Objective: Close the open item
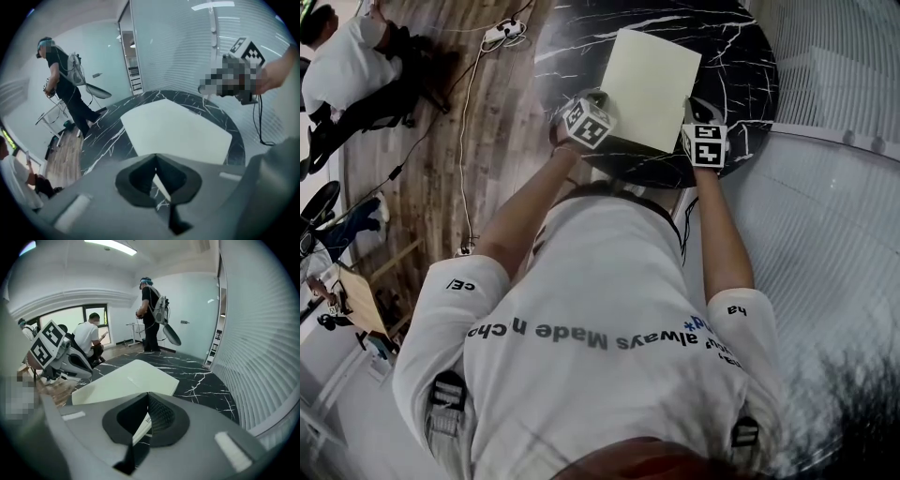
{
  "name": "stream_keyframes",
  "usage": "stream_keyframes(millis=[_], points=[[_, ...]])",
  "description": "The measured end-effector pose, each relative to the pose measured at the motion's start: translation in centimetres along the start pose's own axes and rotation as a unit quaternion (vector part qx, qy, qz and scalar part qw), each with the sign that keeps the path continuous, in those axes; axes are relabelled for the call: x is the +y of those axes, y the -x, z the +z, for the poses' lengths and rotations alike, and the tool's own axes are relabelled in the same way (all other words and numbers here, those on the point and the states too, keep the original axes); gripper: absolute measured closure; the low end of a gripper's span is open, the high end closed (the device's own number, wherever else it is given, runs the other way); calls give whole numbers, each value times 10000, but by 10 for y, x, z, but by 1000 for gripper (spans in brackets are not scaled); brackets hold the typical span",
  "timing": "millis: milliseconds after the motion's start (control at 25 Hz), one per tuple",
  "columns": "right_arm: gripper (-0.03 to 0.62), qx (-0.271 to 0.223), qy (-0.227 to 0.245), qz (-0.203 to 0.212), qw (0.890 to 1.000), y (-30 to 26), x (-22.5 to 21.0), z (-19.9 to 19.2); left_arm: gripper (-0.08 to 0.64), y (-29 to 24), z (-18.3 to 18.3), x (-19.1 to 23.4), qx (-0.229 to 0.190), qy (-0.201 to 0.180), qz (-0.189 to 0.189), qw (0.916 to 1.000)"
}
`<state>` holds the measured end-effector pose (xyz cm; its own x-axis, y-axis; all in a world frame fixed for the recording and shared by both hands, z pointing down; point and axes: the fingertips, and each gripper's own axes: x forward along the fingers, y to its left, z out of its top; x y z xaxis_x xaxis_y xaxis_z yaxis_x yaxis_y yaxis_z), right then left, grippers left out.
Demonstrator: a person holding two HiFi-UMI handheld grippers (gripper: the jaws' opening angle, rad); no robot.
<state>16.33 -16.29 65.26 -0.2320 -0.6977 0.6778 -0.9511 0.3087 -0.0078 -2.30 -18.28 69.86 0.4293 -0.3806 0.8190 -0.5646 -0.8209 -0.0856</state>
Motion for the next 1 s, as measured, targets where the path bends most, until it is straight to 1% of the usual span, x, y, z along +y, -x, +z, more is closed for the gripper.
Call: stream_keyframes(millis=[120,240,400,640,1000], points=[[591,-233,-73,5,9997,19,3,16,557,17,13,2,-306,271,-7,9992],[591,-506,-74,22,9987,37,5,33,557,38,34,4,-706,520,-24,9961],[591,-864,-63,72,9962,64,13,60,557,71,66,6,-1239,675,-70,9900],[591,-1341,-66,119,9909,108,24,100,557,124,111,3,-1962,861,-164,9766],[591,-1915,20,199,9813,183,42,152,558,208,164,-7,-2896,894,-270,9526]])
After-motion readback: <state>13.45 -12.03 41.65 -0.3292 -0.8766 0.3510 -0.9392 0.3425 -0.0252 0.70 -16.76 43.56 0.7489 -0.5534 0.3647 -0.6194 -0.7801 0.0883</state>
